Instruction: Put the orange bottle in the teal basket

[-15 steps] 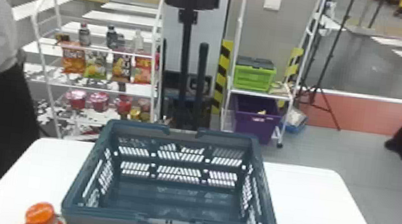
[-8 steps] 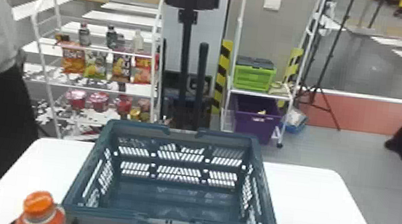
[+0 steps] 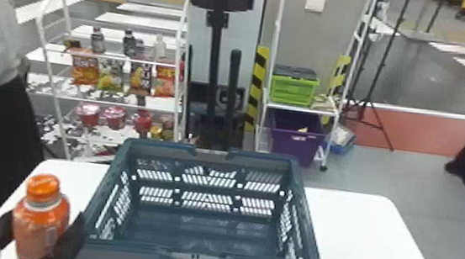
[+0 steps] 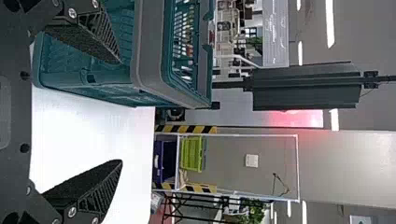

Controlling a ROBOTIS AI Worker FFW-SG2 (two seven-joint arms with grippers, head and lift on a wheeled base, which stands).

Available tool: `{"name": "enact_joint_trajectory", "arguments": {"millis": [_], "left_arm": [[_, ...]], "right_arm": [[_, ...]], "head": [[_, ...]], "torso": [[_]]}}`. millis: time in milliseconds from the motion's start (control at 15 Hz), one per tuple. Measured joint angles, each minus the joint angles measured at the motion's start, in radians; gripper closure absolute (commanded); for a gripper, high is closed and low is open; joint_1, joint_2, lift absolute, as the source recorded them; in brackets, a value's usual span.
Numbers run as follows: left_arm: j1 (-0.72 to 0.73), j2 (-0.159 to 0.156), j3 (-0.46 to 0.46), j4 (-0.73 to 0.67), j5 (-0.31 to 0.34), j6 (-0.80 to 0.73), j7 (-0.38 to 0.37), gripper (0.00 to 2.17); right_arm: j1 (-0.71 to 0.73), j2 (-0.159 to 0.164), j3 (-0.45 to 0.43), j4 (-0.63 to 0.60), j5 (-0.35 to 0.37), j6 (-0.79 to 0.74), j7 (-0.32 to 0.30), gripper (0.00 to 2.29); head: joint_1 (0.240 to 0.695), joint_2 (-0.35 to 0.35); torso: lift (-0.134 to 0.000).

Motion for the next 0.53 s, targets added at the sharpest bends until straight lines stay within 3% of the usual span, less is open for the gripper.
{"name": "enact_joint_trajectory", "arguments": {"millis": [133,333,533], "left_arm": [[-0.096,0.014,-0.005,-0.03,-0.003,0.201,-0.028,0.52],[-0.265,0.078,-0.054,-0.035,-0.03,0.453,-0.078,0.52],[-0.428,0.134,-0.143,0.029,-0.061,0.574,-0.121,0.52]], "right_arm": [[0.009,0.01,-0.005,-0.003,0.006,-0.002,0.0,0.14],[0.023,0.027,-0.017,-0.005,0.012,-0.005,0.0,0.14],[0.034,0.042,-0.028,-0.007,0.018,-0.008,0.0,0.14]], "head": [[0.499,0.0],[0.499,0.0],[0.499,0.0]], "torso": [[0.0],[0.0],[0.0]]}}
